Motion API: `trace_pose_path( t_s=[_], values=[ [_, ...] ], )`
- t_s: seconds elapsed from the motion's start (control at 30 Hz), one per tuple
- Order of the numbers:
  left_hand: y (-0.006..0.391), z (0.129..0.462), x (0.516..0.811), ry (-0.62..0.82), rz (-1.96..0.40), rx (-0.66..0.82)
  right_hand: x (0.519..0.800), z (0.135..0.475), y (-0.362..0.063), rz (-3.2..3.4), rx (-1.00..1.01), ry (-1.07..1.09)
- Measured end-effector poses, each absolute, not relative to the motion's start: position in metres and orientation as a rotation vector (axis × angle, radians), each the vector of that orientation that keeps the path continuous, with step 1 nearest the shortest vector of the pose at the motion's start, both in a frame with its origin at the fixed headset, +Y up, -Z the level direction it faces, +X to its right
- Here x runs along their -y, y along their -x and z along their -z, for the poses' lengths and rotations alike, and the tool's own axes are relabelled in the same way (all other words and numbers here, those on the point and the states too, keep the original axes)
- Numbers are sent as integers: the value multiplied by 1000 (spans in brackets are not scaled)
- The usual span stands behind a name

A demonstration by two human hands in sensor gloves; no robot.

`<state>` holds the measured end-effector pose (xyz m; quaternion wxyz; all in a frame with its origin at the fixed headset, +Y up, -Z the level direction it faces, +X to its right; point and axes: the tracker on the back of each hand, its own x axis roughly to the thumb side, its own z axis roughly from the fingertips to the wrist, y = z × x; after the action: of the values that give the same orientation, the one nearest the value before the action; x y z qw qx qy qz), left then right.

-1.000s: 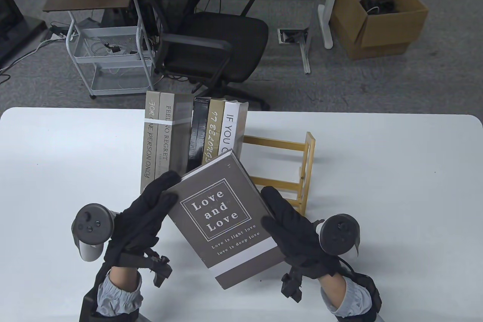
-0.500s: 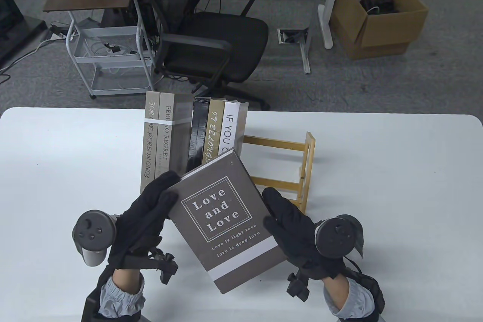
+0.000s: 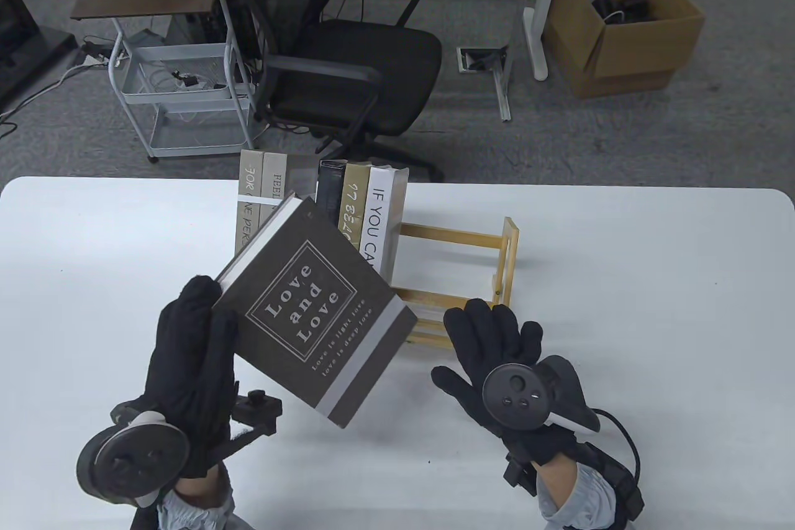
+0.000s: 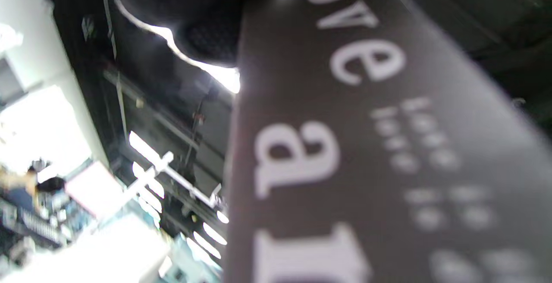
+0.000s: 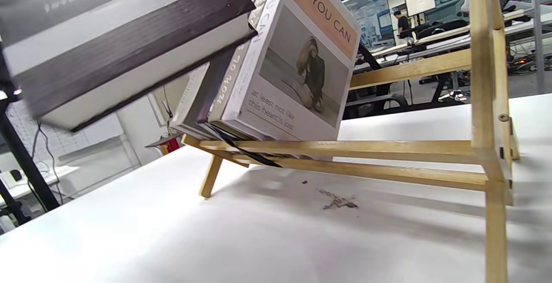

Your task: Push a thick book into a tightly packed book rack slot

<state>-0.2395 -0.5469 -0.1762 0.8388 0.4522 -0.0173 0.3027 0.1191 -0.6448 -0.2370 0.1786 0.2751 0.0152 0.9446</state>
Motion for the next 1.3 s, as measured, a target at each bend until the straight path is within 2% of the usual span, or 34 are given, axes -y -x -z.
trace_pose_path(
  t_s=[0.47,0.63,1.07,1.3],
  values=[
    [205,190,455,-1185,-286,-65,649,242,-119,-2676,-93,-769],
    [197,207,437,-1194,-185,-114,650,243,-119,-2667,-108,-775],
    [185,275,448,-1074,-91,-160,651,241,-115,-2673,-111,-801],
    [191,280,452,-1078,-106,-173,651,242,-117,-2661,-110,-792]
  ],
)
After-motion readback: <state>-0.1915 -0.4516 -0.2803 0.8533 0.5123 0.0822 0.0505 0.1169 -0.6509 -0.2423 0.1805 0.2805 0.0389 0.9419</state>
